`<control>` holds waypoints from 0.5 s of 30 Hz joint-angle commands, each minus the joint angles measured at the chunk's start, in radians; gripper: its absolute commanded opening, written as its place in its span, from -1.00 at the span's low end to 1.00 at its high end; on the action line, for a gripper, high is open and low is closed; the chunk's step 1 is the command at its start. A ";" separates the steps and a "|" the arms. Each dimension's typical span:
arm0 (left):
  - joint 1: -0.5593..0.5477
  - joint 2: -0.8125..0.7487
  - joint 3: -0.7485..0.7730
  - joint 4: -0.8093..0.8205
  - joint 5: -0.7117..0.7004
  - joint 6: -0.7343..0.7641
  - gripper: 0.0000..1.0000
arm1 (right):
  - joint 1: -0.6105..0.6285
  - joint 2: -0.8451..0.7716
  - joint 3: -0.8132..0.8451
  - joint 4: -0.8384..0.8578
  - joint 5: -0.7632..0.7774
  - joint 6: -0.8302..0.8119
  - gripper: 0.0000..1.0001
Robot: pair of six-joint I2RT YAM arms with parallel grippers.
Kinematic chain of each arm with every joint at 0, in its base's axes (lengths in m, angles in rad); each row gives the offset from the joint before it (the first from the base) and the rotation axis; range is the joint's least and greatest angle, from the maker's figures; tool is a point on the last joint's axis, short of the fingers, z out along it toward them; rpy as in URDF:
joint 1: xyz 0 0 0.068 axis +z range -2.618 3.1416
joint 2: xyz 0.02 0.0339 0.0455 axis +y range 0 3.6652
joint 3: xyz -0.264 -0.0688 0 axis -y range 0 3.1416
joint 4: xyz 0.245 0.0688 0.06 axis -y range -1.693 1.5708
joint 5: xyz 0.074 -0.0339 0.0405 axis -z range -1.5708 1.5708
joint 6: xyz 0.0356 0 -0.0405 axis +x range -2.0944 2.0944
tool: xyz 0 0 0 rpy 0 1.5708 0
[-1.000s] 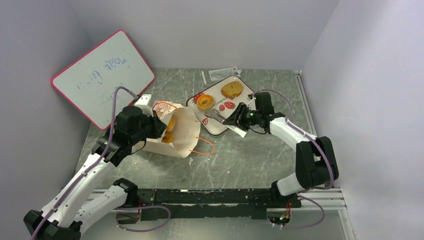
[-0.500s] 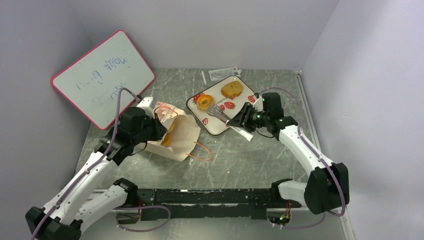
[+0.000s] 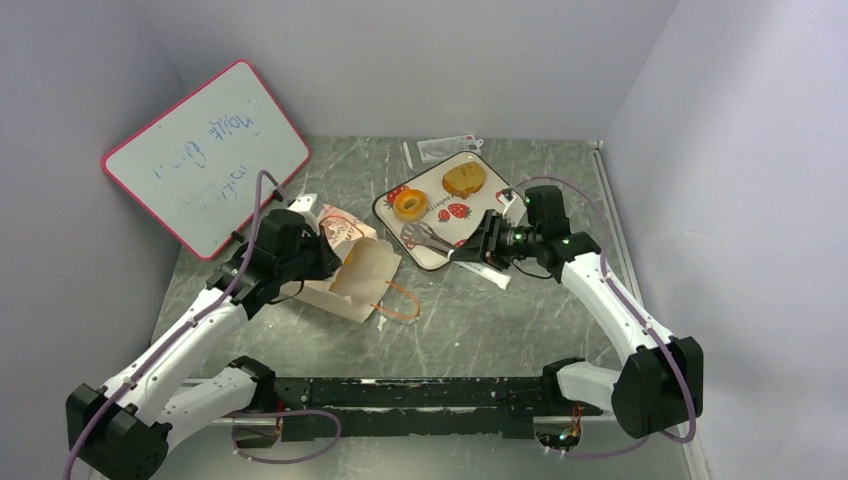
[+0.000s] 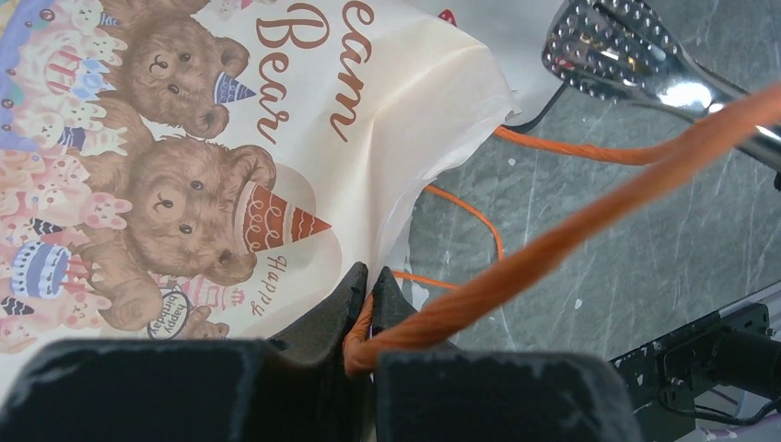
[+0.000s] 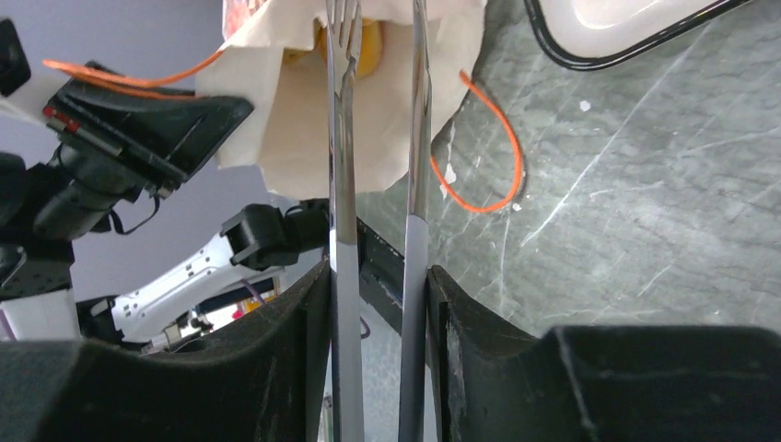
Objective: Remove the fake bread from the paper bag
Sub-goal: Place the fake bread in the container, then take out the fake bread from the paper bag.
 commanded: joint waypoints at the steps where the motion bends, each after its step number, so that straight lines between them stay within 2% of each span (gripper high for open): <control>1: -0.004 0.041 0.017 0.068 0.028 -0.002 -0.86 | 0.024 -0.020 -0.009 0.023 -0.082 0.002 -0.18; 9: -0.004 0.114 0.044 0.136 0.051 0.006 -0.86 | 0.101 -0.005 -0.017 0.025 -0.073 -0.003 -0.17; 15: -0.004 0.142 0.056 0.155 0.048 0.016 -0.86 | 0.117 -0.036 -0.026 -0.057 -0.055 -0.053 -0.18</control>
